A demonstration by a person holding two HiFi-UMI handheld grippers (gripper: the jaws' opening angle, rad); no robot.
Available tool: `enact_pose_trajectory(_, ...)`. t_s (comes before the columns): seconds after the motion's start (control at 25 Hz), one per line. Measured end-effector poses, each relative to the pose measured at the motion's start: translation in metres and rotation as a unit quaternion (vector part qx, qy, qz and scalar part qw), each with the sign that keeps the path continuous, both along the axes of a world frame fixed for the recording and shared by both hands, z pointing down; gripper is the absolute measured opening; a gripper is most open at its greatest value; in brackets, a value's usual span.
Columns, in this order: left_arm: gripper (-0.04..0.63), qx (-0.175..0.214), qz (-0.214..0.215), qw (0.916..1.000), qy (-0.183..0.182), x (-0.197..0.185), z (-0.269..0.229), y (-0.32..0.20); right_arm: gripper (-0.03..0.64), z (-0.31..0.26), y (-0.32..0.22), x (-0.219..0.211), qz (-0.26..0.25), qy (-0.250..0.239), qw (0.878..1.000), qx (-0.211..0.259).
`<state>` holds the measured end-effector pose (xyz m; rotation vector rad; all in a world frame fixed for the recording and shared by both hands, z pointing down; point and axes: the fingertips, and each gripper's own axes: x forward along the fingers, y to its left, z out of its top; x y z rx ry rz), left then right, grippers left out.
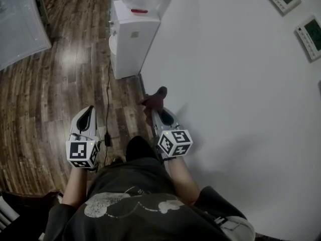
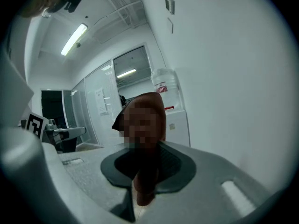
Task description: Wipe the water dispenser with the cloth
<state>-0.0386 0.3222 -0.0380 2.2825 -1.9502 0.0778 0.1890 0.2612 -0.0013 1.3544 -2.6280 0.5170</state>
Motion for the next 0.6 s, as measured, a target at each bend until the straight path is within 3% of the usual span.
enact_pose_trajectory(0.28,0.018,-0.008,-0.007,0.9999,0.005,-0.021,0.007,-0.045,0.055,0.012,-0.052,-0.013,0.012,0.001,1.0,-0.007)
enact_pose_trajectory(0.6,0.018,-0.031,-0.012,0.9994,-0.004,-0.032,0.026,-0.149,0.057,0.017,-0.183,-0.044,-0.005,-0.019,1.0,0.003)
